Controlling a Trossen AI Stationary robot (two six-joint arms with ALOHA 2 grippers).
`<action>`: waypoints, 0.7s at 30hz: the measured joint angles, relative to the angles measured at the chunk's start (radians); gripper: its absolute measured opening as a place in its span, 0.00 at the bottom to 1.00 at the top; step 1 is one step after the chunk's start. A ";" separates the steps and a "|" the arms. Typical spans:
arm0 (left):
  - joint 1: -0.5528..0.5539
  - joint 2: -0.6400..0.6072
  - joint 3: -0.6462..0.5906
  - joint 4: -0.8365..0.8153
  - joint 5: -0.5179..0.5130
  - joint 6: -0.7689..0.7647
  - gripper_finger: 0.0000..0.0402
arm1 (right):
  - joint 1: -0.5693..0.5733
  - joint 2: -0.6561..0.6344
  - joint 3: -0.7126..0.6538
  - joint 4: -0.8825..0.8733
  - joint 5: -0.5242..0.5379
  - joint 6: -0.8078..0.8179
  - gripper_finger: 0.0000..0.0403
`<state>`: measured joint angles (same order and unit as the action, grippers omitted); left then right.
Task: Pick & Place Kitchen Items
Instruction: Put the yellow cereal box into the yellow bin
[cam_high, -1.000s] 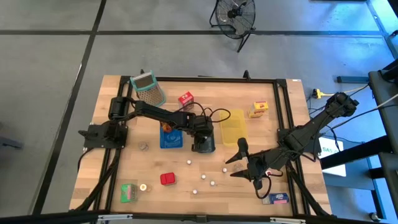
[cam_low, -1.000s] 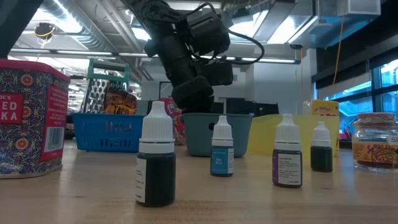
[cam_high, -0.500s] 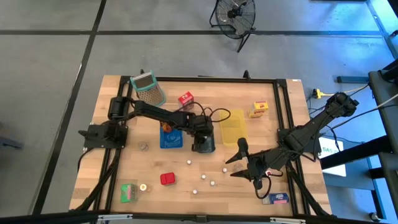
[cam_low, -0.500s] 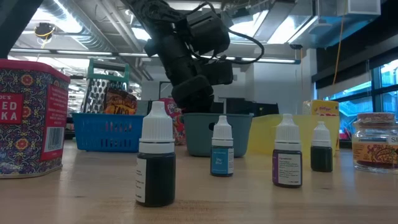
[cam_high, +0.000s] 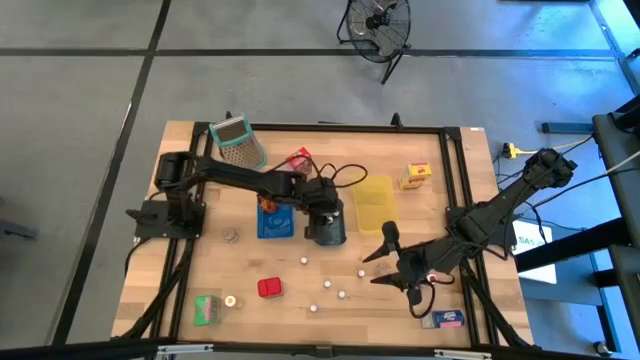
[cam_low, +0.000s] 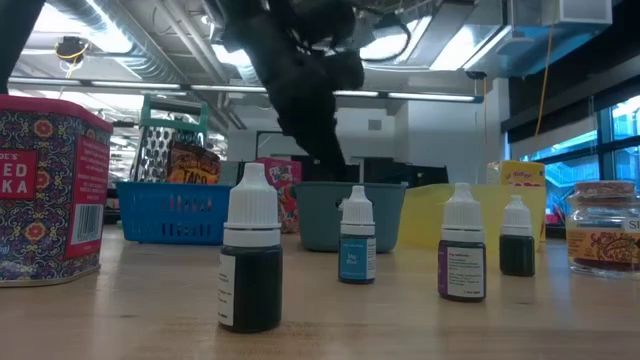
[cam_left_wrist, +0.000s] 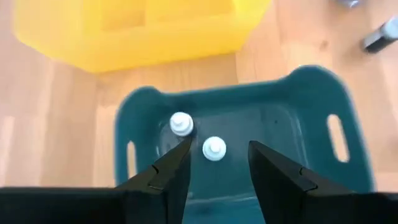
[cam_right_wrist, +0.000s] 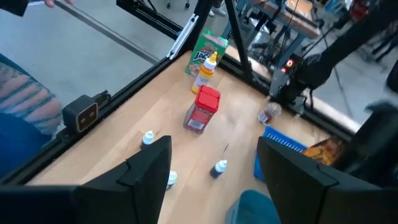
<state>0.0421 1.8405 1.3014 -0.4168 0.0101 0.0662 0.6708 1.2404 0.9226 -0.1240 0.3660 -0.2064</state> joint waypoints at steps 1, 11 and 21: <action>-0.002 -0.014 0.000 -0.001 0.000 0.000 0.39 | 0.000 -0.001 0.000 -0.012 0.000 0.021 0.60; -0.053 -0.126 0.000 -0.035 0.000 -0.027 0.39 | -0.005 -0.005 0.089 -0.390 0.123 0.340 0.60; -0.129 -0.157 0.000 -0.028 0.001 -0.030 0.38 | -0.037 -0.005 0.196 -0.736 0.288 0.513 0.60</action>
<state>-0.0873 1.6836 1.3010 -0.4450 0.0109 0.0365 0.6338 1.2354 1.1187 -0.8604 0.6538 0.3067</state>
